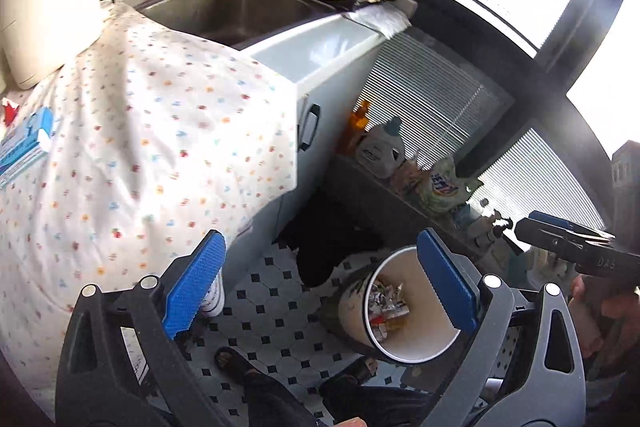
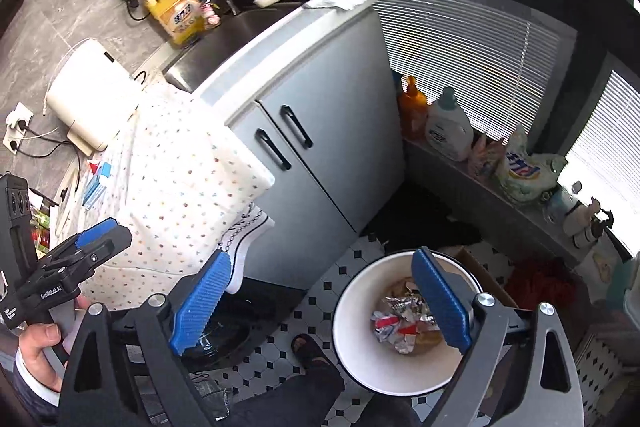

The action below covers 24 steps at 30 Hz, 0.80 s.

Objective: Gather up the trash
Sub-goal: 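Move both grippers back up toward the blue-white medicine box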

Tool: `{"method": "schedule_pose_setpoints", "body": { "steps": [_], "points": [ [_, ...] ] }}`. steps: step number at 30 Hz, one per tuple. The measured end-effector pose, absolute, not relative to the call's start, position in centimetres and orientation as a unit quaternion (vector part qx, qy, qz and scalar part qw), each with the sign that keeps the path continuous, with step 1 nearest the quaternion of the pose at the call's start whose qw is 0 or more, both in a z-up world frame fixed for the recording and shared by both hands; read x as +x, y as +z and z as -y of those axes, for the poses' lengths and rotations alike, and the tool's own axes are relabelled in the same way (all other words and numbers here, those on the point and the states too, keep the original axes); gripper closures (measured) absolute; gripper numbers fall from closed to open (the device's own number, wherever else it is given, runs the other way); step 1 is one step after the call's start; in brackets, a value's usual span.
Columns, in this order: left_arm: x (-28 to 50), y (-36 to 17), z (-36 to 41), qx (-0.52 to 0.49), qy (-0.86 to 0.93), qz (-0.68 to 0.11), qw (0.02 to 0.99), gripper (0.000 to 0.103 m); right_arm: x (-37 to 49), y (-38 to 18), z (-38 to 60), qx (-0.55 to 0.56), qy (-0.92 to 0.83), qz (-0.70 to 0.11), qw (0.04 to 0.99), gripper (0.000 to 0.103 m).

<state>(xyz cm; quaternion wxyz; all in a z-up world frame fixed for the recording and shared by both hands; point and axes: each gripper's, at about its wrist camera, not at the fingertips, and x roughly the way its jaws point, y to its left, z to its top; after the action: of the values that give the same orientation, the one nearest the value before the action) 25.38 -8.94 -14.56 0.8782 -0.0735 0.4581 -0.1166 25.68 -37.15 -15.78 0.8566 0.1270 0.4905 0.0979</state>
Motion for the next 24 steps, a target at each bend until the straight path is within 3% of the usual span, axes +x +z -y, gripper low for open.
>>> {"method": "schedule_pose_setpoints", "body": {
  "steps": [24],
  "points": [
    [27.2,-12.7,-17.9,-0.121,-0.011,-0.390,0.913,0.007,32.1,-14.6,13.0,0.096,0.180,-0.463,0.863,0.008]
  ]
}}
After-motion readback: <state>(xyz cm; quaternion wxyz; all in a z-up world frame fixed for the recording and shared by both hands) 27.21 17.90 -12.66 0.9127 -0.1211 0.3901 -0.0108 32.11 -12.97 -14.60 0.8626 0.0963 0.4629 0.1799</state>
